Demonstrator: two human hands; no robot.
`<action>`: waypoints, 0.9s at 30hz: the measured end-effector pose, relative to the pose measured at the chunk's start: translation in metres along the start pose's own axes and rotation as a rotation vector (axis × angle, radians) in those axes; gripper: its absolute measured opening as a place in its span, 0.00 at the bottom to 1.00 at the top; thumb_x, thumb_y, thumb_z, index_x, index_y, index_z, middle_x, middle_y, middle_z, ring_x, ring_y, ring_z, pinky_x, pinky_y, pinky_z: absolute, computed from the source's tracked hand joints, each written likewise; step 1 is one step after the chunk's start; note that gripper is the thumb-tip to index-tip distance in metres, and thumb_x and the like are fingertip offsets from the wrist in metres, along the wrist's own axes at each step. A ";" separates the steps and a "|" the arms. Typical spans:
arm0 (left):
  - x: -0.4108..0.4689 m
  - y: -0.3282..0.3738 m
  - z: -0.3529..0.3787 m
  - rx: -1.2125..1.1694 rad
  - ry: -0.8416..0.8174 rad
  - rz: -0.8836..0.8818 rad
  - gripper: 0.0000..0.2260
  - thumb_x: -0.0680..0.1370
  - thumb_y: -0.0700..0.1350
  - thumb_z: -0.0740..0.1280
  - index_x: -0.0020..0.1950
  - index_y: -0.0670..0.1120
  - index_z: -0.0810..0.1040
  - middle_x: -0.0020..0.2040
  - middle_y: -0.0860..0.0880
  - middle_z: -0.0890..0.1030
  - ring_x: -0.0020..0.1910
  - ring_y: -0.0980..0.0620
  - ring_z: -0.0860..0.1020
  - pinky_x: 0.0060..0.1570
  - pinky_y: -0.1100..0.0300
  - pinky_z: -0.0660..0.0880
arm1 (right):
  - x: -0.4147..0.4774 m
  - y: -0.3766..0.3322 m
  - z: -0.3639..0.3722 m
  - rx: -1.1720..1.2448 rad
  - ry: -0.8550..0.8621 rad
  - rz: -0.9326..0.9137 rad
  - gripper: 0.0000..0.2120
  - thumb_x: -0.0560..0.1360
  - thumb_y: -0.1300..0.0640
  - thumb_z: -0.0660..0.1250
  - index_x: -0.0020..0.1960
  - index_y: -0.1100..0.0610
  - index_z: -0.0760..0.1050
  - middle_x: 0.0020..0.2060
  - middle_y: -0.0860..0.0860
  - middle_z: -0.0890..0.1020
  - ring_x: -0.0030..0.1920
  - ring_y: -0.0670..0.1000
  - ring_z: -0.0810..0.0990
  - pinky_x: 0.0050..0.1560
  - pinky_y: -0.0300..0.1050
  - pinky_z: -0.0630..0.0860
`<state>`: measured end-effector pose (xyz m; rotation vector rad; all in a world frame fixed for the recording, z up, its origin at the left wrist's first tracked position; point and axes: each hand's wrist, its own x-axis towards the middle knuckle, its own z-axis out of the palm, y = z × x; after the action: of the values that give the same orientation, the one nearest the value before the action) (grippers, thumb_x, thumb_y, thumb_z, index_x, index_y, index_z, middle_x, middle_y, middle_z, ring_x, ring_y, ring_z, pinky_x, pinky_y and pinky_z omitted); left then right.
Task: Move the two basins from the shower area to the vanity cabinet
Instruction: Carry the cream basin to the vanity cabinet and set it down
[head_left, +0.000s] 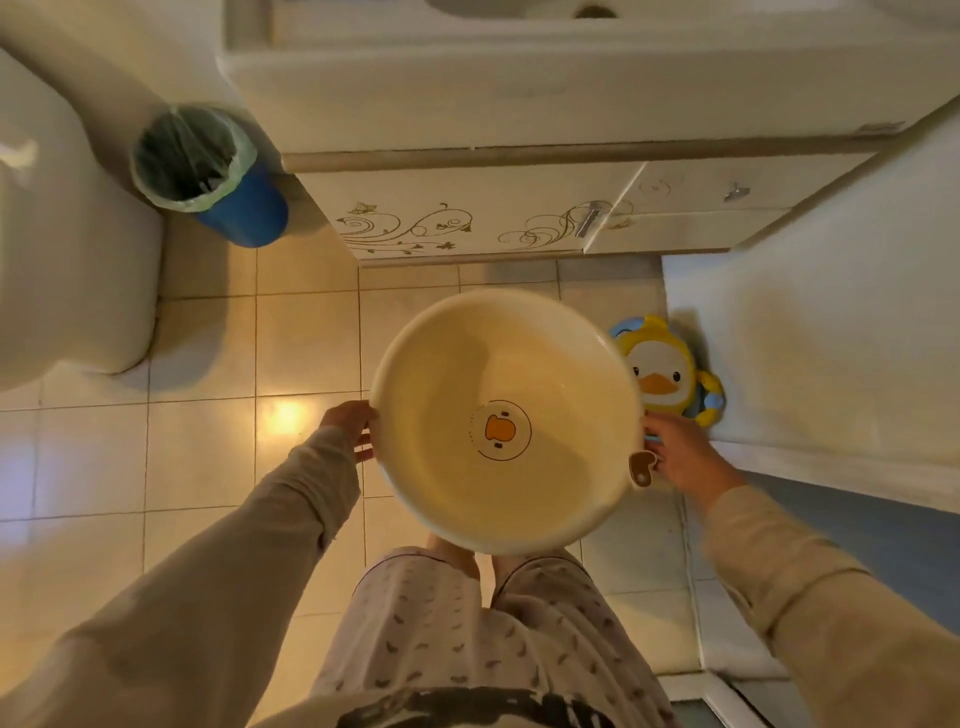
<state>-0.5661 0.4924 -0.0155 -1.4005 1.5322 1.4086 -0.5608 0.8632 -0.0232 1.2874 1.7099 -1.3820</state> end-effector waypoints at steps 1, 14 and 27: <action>0.005 0.000 0.002 0.004 0.016 -0.008 0.16 0.77 0.37 0.59 0.63 0.41 0.75 0.43 0.46 0.76 0.50 0.45 0.73 0.47 0.54 0.73 | 0.008 -0.003 0.002 -0.032 -0.012 -0.004 0.16 0.74 0.57 0.63 0.61 0.57 0.76 0.58 0.60 0.80 0.54 0.58 0.78 0.52 0.54 0.75; 0.178 -0.045 0.057 0.050 0.113 -0.133 0.16 0.76 0.34 0.56 0.58 0.45 0.77 0.45 0.43 0.77 0.44 0.45 0.75 0.42 0.53 0.76 | 0.194 0.028 0.072 -0.240 0.028 0.035 0.17 0.72 0.63 0.63 0.61 0.59 0.76 0.46 0.58 0.77 0.46 0.55 0.75 0.46 0.50 0.72; 0.444 -0.004 0.127 -0.222 0.063 0.075 0.20 0.75 0.39 0.59 0.66 0.46 0.73 0.54 0.47 0.73 0.40 0.51 0.73 0.47 0.54 0.73 | 0.456 -0.007 0.180 -0.234 0.023 -0.243 0.25 0.73 0.71 0.64 0.69 0.63 0.68 0.61 0.61 0.78 0.37 0.50 0.74 0.33 0.42 0.68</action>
<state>-0.6961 0.4875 -0.4585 -1.5447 1.5186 1.6356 -0.7549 0.8369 -0.4722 0.9972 2.0292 -1.2537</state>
